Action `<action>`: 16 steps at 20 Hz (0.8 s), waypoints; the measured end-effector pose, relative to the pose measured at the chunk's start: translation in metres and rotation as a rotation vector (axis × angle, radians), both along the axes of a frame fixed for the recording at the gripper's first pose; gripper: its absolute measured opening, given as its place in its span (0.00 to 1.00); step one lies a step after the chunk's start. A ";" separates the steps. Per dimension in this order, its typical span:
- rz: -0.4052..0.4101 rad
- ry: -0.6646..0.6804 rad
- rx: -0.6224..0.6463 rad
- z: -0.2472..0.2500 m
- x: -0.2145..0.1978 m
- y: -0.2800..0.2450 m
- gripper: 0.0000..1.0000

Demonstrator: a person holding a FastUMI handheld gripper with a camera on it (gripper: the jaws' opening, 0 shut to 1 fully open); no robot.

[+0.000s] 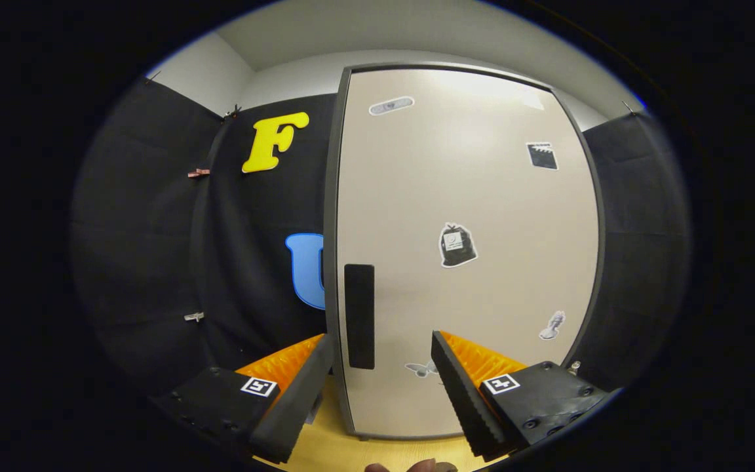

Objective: Open the shoe cabinet door, grab the shoes and put them into the shoe cabinet, then close the shoe cabinet door.

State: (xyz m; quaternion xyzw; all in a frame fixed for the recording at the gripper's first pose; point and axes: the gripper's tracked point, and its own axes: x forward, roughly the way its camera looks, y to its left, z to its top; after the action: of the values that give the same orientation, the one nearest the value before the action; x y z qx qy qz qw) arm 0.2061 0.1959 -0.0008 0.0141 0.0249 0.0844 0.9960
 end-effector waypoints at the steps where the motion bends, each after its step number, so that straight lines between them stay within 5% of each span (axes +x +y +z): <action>1: -0.001 0.008 0.006 -0.004 0.010 0.005 0.98; 6: -0.011 0.032 0.032 -0.021 0.053 0.025 0.90; 13: -0.030 0.018 0.016 -0.021 0.062 0.030 0.36; 16: 0.010 0.038 0.008 -0.020 0.051 0.029 0.23</action>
State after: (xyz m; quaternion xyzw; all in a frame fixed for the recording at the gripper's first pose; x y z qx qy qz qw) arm 0.2576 0.2253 -0.0207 0.0197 0.0436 0.0890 0.9949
